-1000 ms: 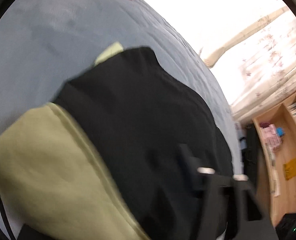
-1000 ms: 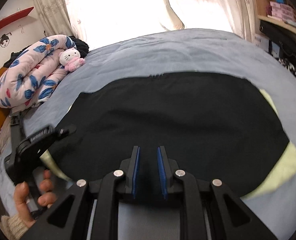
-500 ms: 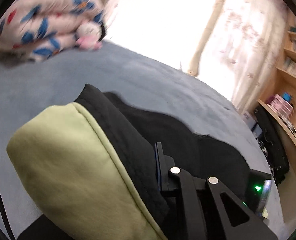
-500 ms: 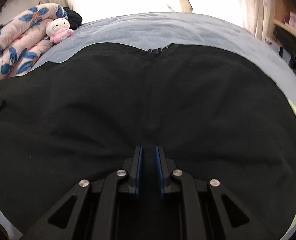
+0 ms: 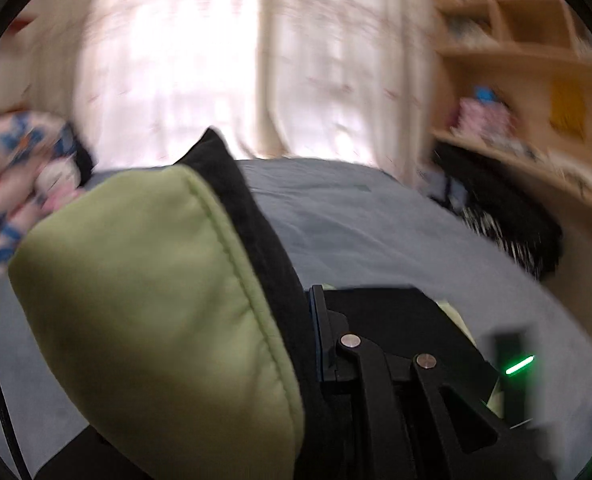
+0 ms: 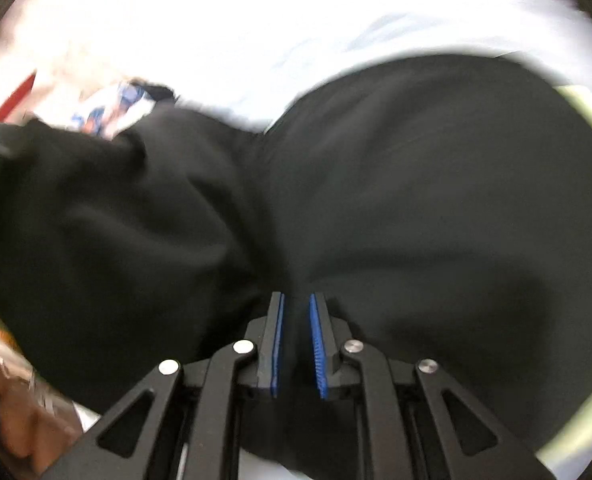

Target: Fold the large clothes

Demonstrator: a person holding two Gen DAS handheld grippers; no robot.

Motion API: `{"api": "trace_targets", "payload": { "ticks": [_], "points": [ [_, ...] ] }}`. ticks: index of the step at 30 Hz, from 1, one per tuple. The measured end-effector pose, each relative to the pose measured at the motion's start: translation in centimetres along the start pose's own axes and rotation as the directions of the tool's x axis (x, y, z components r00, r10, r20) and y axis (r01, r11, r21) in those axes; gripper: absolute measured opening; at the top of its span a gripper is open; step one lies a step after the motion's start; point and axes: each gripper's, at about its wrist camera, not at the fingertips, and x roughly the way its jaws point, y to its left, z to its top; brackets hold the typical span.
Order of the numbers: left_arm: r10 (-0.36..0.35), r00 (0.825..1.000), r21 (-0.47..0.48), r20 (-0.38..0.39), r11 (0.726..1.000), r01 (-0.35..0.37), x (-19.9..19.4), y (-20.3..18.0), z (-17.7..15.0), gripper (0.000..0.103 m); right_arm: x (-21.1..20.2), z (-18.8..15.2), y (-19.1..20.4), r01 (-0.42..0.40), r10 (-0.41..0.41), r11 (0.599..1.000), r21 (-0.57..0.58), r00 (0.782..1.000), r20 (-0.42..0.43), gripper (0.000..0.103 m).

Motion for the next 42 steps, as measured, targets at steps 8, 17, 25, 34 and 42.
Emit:
{"api": "trace_targets", "payload": {
  "ticks": [8, 17, 25, 34, 42],
  "points": [
    [-0.069, 0.954, 0.325, -0.293, 0.931, 0.167, 7.5, -14.4, -6.2, 0.009, -10.9, -0.9, -11.7, 0.282, -0.331, 0.929, 0.241, 0.923, 0.196, 0.014],
    [-0.156, 0.912, 0.327, -0.378, 0.900, 0.289, 7.5, -16.3, -8.8, 0.057, -10.4, -2.4, -14.4, 0.228, -0.295, 0.927, 0.298, 0.934, 0.204, 0.014],
    [-0.332, 0.873, 0.166, -0.356, 0.897, 0.409, 1.8, -12.7, -7.0, 0.058, -11.8, -1.9, -14.1, 0.175, -0.247, 0.940, 0.294, 0.942, 0.229, 0.014],
    [-0.221, 0.937, -0.136, -0.272, 0.972, 0.189, -1.2, -1.3, -6.9, 0.067, -13.8, 0.8, -8.2, 0.111, -0.110, 0.994, 0.005, 0.967, 0.232, 0.067],
    [-0.118, 0.932, -0.272, -0.343, 0.962, 0.022, 1.6, 5.7, -8.4, 0.067, -6.8, 3.2, -7.3, 0.149, -0.155, 0.974, -0.171, 0.988, -0.021, 0.031]
  ]
}}
